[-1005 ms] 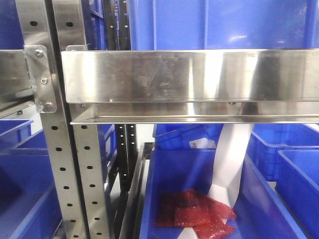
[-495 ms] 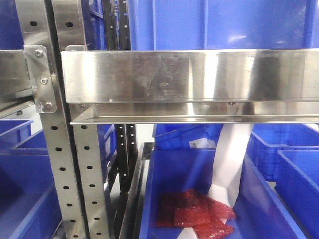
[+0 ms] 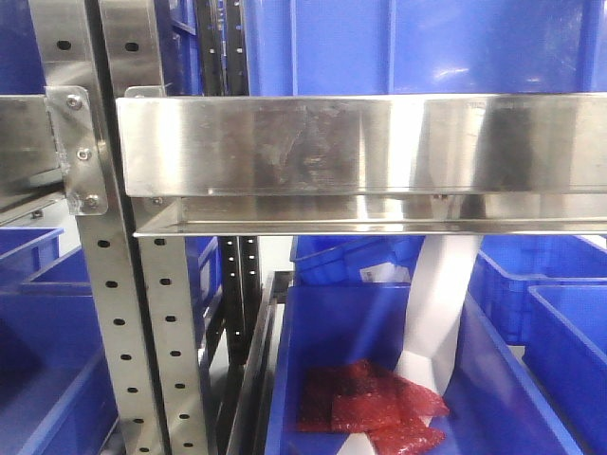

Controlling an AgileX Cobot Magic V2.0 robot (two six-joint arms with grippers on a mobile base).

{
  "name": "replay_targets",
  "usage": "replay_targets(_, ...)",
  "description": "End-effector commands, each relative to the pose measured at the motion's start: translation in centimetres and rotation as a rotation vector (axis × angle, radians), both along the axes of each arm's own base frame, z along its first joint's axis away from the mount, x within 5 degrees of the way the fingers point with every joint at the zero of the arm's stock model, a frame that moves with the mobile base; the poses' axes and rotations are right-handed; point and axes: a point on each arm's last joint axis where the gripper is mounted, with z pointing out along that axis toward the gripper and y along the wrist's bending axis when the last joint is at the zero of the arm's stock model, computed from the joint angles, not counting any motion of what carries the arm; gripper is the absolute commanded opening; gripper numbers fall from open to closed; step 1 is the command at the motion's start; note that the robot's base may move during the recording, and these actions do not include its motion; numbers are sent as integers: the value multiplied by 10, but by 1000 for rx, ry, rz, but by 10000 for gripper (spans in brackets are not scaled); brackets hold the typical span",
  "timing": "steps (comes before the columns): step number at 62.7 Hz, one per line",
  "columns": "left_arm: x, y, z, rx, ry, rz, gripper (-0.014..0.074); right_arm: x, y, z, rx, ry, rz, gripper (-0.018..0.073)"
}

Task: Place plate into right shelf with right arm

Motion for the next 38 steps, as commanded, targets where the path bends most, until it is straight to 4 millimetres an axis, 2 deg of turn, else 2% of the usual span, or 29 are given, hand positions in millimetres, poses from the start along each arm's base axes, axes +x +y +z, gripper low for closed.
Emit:
replay_targets(1,-1,1,5,-18,-89,9,-128,-17,-3,27,10,-101,-6,67)
replay_targets(12,-1,1,5,-18,-89,9,-128,-37,-7,38,11,-129,-16,66)
replay_targets(21,-1,1,5,-18,-89,9,-128,-70,-9,48,16,-197,-16,66)
replay_targets(28,-1,1,5,-18,-89,9,-128,-94,-11,32,16,-189,-16,66)
replay_targets(38,-1,1,5,-18,-89,9,-128,-127,-13,-16,7,-128,-16,66)
